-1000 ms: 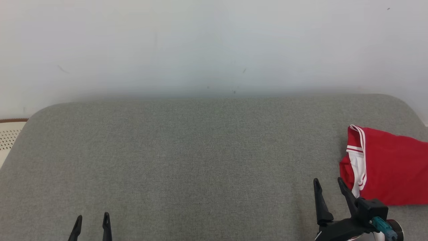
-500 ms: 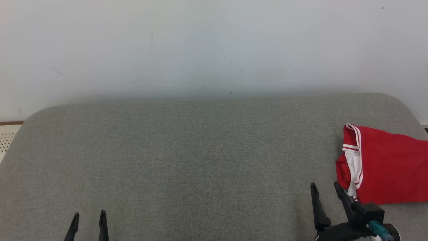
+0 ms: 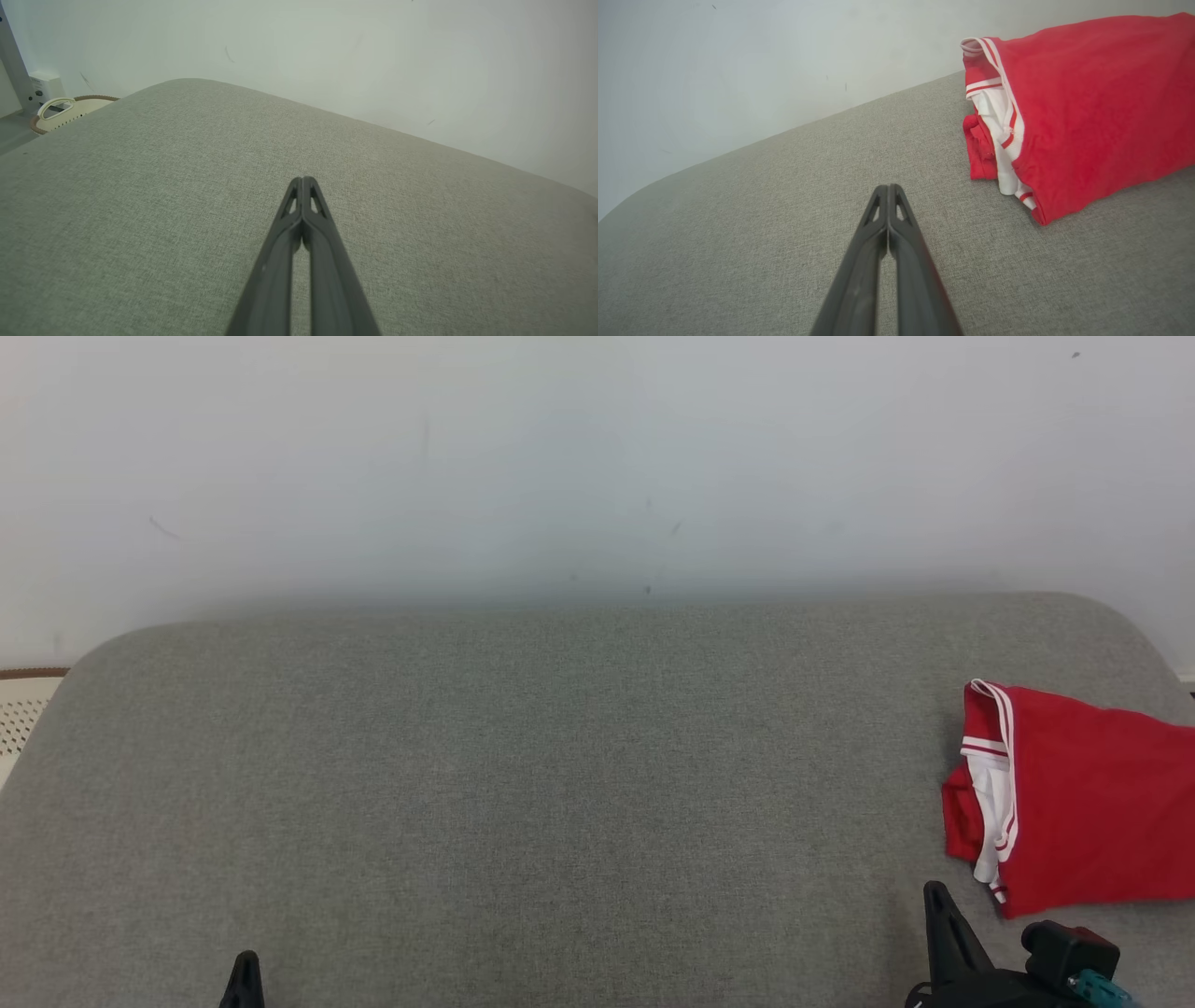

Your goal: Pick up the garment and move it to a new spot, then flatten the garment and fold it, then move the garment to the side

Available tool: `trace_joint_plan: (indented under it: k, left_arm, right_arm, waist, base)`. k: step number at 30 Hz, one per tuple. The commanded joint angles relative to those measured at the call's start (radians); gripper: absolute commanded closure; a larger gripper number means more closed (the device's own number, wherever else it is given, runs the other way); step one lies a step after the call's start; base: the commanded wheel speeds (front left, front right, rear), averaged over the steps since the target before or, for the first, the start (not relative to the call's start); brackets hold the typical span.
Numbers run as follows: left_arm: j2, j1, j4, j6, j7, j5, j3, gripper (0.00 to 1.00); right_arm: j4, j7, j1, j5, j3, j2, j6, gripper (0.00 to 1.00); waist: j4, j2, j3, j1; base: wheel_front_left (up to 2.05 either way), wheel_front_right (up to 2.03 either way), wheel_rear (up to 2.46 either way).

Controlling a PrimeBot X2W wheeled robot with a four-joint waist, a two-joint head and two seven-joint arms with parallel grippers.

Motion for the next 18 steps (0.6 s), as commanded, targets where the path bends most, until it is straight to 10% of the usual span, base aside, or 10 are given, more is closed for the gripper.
trace_joint_plan:
  k: [1, 18]
  left_arm:
    - [0.006, -0.013, -0.020, -0.004, 0.005, -0.044, -0.002, 1.00]
    - [0.007, -0.012, -0.030, -0.030, 0.050, -0.353, -0.019, 1.00]
  right_arm:
    - [-0.022, 0.007, -0.026, 0.039, -0.009, 0.002, 0.000, 1.00]
    - [-0.046, 0.094, -0.032, 0.331, -0.065, 0.010, 0.000, 1.00]
  waist:
    - [0.001, 0.0000, 0.001, -0.0001]
    - [0.007, 0.0000, 0.010, -0.0001]
  base:
    - [0.00, 0.00, 0.00]
    - [0.00, 0.00, 0.00]
